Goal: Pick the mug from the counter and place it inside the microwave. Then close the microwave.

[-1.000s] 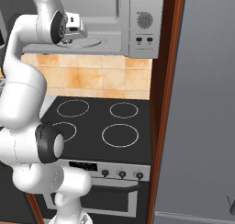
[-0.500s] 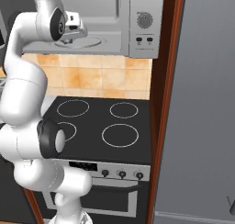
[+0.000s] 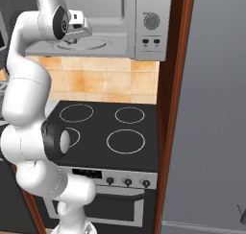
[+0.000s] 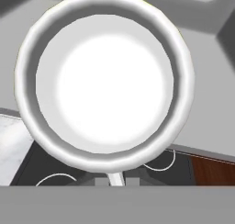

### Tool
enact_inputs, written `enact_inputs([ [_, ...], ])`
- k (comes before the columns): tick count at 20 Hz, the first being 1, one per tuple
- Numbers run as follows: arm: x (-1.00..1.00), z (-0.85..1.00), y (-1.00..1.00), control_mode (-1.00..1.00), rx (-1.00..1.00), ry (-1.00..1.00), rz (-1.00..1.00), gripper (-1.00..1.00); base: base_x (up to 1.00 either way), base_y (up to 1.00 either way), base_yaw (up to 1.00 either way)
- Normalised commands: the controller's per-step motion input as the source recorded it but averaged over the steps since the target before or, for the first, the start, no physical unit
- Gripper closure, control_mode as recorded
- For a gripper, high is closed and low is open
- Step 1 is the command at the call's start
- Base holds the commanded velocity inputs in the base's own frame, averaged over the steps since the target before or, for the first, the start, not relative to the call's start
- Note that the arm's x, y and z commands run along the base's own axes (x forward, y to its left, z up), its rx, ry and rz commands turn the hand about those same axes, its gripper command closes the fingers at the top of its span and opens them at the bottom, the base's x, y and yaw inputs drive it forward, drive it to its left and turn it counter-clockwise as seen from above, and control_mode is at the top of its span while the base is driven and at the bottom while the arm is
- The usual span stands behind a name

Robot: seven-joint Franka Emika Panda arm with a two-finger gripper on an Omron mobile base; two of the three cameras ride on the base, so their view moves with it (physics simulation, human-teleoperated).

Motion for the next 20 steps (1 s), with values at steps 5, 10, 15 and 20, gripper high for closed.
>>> enact_inputs([
  [5,0.00,0.00,0.03,-1.00,-0.01,0.01,0.00,1.00,0.00,0.00,0.00],
  [10,0.03,-0.07,0.01,-1.00,-0.02,0.06,0.00,1.00,0.00,0.00,0.00],
  [15,0.07,-0.11,0.03,-1.00,-0.02,0.05,0.00,1.00,0.00,0.00,0.00],
  [20,0.09,-0.09,0.02,-1.00,-0.03,0.04,0.00,1.00,0.00,0.00,0.00],
])
